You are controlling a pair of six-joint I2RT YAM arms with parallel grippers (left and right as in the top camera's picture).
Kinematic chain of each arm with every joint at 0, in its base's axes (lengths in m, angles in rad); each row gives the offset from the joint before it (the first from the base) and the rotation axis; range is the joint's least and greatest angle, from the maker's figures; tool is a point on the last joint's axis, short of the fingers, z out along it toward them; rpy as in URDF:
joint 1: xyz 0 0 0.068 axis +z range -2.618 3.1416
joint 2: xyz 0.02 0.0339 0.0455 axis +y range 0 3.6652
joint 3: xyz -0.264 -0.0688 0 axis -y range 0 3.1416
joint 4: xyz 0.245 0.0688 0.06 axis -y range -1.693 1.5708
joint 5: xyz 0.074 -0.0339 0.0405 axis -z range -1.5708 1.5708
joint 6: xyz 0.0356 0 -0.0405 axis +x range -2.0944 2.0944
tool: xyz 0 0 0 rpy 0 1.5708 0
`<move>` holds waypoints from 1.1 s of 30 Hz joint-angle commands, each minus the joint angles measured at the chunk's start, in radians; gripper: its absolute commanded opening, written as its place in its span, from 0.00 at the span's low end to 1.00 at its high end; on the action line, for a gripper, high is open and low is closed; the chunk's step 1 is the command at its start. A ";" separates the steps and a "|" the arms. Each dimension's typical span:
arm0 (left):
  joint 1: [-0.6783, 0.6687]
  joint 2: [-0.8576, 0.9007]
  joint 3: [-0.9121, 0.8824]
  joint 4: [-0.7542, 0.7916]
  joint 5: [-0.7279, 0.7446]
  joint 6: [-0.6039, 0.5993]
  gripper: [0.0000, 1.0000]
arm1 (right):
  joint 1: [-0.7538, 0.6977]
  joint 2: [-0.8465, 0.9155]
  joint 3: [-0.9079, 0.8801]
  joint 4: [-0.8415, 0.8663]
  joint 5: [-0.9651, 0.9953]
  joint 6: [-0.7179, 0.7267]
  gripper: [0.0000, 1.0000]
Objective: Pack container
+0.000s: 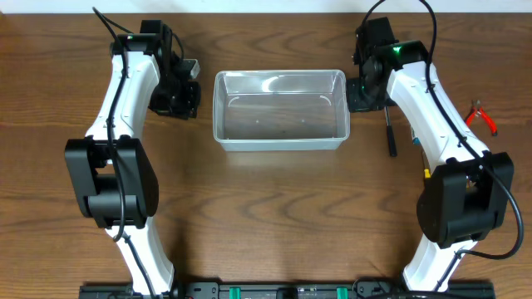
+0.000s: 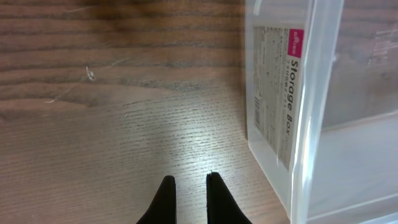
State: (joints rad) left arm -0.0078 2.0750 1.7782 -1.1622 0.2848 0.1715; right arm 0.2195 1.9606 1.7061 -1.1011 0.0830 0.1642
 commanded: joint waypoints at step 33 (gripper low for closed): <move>0.000 0.018 -0.009 0.023 0.021 -0.016 0.06 | -0.006 0.022 -0.106 0.140 -0.078 -0.001 0.01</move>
State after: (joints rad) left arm -0.0078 2.0750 1.7741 -1.1393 0.2893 0.1604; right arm 0.2195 1.9610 1.6070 -0.9630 0.0219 0.1642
